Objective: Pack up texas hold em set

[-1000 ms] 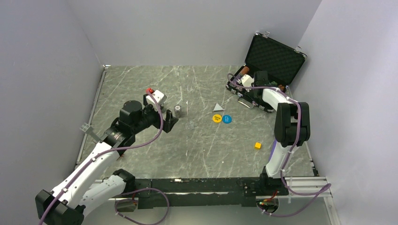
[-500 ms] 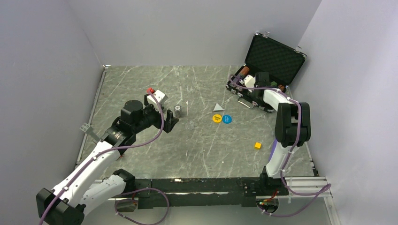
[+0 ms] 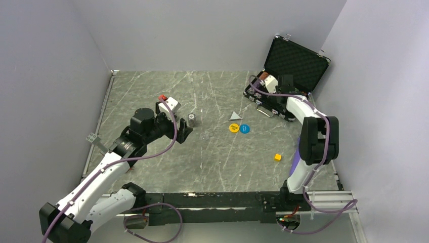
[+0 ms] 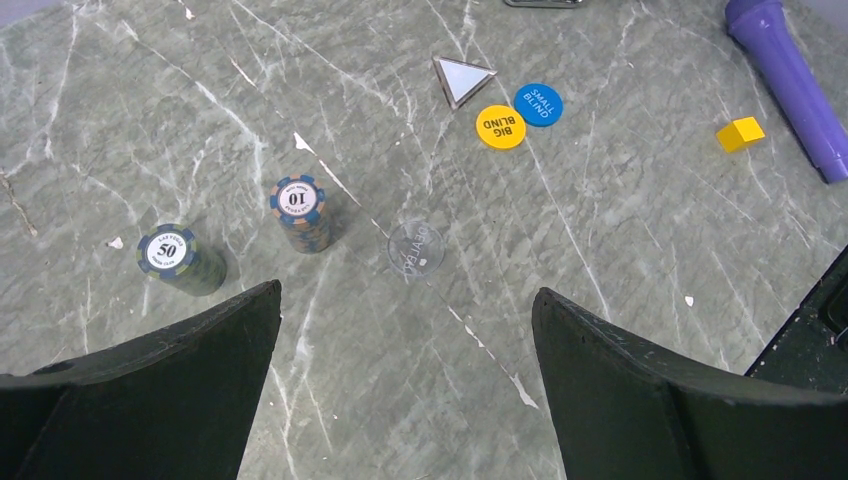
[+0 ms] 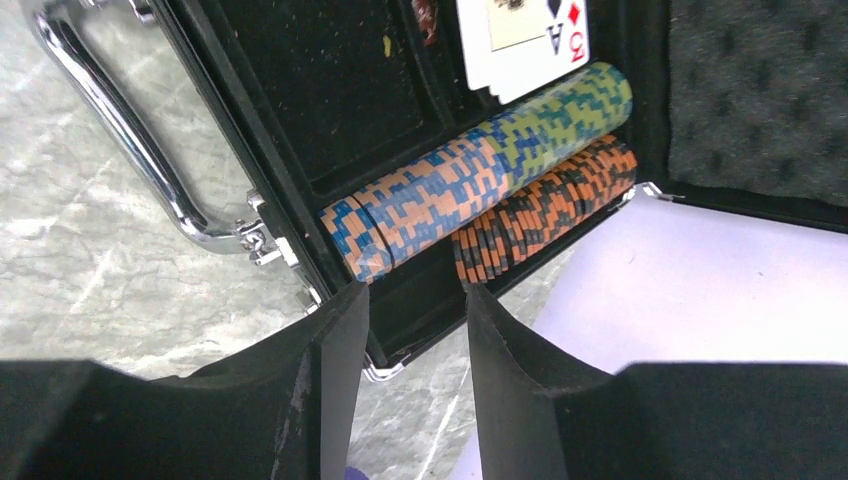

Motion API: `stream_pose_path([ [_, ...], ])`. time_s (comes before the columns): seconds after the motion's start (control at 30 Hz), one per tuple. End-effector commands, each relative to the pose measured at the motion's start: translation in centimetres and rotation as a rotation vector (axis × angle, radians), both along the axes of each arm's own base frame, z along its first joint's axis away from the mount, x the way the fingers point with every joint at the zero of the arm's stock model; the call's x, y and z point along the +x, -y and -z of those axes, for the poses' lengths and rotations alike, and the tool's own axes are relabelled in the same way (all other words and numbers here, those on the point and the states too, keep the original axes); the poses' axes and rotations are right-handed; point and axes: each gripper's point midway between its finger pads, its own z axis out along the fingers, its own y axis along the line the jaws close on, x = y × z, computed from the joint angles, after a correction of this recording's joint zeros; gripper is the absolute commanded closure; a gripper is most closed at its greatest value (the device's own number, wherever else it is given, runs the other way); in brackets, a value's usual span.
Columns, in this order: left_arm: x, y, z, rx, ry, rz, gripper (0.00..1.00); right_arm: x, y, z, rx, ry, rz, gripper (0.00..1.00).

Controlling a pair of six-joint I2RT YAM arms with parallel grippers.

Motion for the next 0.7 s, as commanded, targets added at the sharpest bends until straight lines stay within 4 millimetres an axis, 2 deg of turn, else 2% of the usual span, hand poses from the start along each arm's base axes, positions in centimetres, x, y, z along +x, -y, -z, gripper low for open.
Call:
stream_pose_path([
  [0.0,0.6,-0.2,-1.7,-0.027,0.035,-0.028,0.01,1.0,-1.3,-4.5,0.097,0.135,-0.007,0.55],
  [0.2,2.0,-2.4,-0.9,0.011,0.000,-0.162,0.01,0.6,-3.5,-8.3,0.243,0.248,-0.024,0.54],
  [0.3,3.0,-3.6,-0.3,0.038,-0.018,-0.229,0.01,-0.1,-6.7,-11.0,0.434,0.310,-0.078,0.54],
  [0.47,5.5,-6.5,1.5,0.102,-0.091,-0.375,0.01,-2.5,-11.4,-16.3,0.747,0.471,-0.177,0.50],
  [0.5,6.1,-6.8,2.1,0.098,-0.125,-0.393,0.01,-3.1,-12.2,-18.1,0.807,0.518,-0.205,0.48],
  [0.63,8.6,-8.7,3.4,0.112,-0.211,-0.471,0.01,-5.2,-14.4,-20.6,0.978,0.502,-0.238,0.46],
  [0.67,9.3,-9.0,3.1,0.116,-0.217,-0.483,0.01,-5.6,-14.9,-21.0,1.011,0.488,-0.241,0.46],
])
